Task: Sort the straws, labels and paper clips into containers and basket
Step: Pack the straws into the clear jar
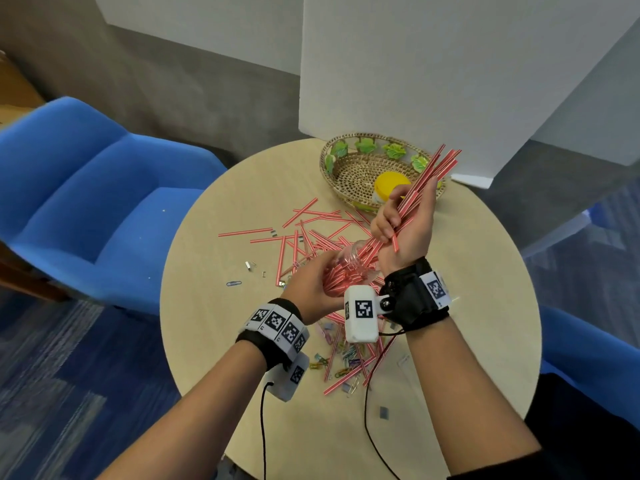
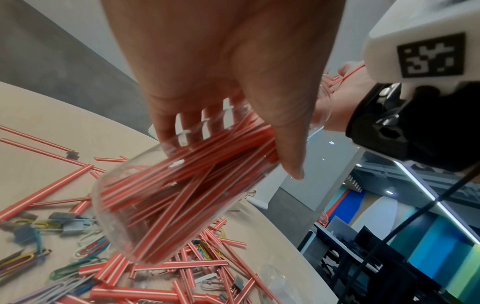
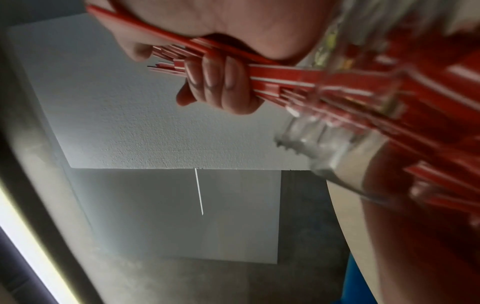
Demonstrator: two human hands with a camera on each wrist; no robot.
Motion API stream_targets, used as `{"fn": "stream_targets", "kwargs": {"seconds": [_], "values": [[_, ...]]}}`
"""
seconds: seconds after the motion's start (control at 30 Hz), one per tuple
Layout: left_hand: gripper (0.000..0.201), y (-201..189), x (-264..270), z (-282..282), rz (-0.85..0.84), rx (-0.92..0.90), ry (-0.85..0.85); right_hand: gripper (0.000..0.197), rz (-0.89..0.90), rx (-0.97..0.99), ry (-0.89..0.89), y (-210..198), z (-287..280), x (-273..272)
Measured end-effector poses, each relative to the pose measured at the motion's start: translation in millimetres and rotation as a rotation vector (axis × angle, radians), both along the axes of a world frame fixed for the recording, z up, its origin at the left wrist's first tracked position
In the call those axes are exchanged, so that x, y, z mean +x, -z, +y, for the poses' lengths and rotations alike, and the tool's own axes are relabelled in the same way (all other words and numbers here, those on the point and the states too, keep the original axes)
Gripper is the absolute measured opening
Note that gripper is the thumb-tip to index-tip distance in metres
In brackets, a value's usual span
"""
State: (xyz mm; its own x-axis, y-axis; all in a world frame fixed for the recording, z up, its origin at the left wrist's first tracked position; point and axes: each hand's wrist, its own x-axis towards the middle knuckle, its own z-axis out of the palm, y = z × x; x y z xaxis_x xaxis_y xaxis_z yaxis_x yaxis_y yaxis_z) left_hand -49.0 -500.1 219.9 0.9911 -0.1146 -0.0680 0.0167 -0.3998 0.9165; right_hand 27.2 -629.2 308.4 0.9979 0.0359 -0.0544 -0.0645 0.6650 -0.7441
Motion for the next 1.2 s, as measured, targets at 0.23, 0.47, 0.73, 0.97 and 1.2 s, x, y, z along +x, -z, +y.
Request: {"fn": "stream_targets", "kwargs": {"seconds": [0.23,0.47,0.73,0.97,1.2], "values": [[0.072,5.7,7.0,-0.6,0.021,0.031,-0.015,0.041,-0.074,-0.236,-0.070,11.8,1.9,-6.6],[0.075,8.1,10.1,-3.9,0.038,0.069,-0.045,0.053,-0.020,-0.369,0.017,23.2,-7.3,-4.8],[0.079,15.1,20.3,-1.5,0.009,0.002,-0.152,0.036,-0.120,-0.802,-0.191,40.5,-22.5,-4.2],[0.070,14.5,30.5,5.3,0.019,0.097,-0.142,0.027,-0.247,-0.996,-0.126,49.7,-39.3,8.8],[0.068,19.8,30.4,-0.1,0.056,0.123,-0.124,0.038,-0.430,-1.178,-0.140,38.3,-46.4,11.6]]}}
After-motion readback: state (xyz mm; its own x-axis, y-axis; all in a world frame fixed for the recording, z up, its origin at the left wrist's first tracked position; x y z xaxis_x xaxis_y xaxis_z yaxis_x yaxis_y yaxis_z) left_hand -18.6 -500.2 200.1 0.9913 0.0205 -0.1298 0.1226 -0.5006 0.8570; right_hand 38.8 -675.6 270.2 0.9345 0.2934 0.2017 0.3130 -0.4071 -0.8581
